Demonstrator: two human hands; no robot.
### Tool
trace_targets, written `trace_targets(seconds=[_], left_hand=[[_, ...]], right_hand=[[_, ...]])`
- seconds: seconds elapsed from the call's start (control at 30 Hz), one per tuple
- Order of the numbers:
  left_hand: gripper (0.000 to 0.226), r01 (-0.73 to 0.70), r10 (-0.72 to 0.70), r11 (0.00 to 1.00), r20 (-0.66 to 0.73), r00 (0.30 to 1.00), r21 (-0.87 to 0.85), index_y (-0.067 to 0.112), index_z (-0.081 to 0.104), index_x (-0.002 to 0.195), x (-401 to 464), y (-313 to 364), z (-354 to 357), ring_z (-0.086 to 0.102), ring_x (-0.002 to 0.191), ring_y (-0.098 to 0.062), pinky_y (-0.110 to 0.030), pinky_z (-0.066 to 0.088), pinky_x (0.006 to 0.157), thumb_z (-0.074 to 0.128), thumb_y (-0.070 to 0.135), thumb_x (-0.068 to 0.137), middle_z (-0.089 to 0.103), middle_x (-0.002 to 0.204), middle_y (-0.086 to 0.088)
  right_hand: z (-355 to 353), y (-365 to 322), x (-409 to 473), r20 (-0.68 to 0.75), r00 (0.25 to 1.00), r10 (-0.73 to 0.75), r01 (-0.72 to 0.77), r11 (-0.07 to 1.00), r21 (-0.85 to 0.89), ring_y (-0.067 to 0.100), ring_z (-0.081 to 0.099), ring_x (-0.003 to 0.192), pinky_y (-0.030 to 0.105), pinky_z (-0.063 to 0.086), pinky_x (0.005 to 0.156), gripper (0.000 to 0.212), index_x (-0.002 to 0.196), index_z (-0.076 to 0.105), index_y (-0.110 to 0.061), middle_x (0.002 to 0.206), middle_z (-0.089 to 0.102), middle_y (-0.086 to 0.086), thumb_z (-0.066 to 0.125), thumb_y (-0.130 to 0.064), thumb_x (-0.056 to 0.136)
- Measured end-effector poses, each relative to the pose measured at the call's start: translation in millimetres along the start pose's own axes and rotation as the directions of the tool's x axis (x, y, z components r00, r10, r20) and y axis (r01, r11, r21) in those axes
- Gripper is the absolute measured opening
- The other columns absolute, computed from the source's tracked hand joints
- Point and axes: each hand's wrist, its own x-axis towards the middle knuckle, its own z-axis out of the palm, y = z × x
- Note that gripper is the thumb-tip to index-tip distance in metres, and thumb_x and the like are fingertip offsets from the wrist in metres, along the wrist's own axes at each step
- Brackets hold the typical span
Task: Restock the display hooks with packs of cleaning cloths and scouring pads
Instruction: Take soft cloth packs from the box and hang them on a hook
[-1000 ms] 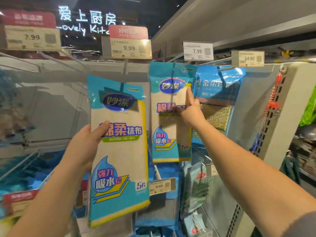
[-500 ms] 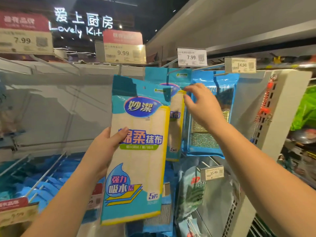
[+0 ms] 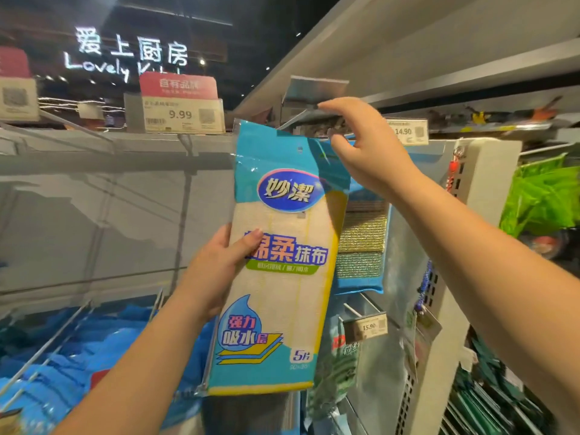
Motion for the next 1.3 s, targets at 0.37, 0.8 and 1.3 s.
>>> trace_targets(seconds=[0.37,0.8,1.3], left_hand=[[0.018,-0.015,0.015,0.997,0.005,1.000,-0.082,0.012,0.061,0.111,11,7,25,0.076,0.072,-0.023,-0.035,0.060,0.057,0.063,0.022,0.096,0.078,0.090,-0.010],[0.024,0.012,-0.011,0.997,0.006,1.000,-0.082,0.015,0.059,0.113,16,10,29,0.076,0.077,-0.022,-0.038,0.063,0.067,0.065,0.031,0.096,0.078,0.092,-0.006],[0.025,0.084,-0.094,0.984,-0.058,0.994,-0.158,0.014,0.056,0.110,40,-1,24,0.076,0.073,-0.024,-0.046,0.064,0.069,0.069,0.030,0.094,0.079,0.090,-0.007]], right_hand=[[-2,7,3,0.056,0.998,-0.014,0.014,1.000,0.000,0.011,0.045,0.130,0.050,0.043,0.105,0.040,0.133,0.053,-0.029,0.139,0.053,-0.009,0.050,-0.027,0.093],[-1,7,2,0.035,0.999,-0.038,0.038,0.999,-0.002,0.012,0.044,0.130,0.047,0.042,0.106,0.036,0.129,0.058,-0.024,0.140,0.052,-0.007,0.049,-0.028,0.094],[60,10,-122,0.177,0.863,0.473,-0.506,0.812,0.293,0.013,0.053,0.117,0.043,0.045,0.105,0.051,0.139,0.047,-0.021,0.133,0.048,-0.003,0.063,-0.037,0.093]])
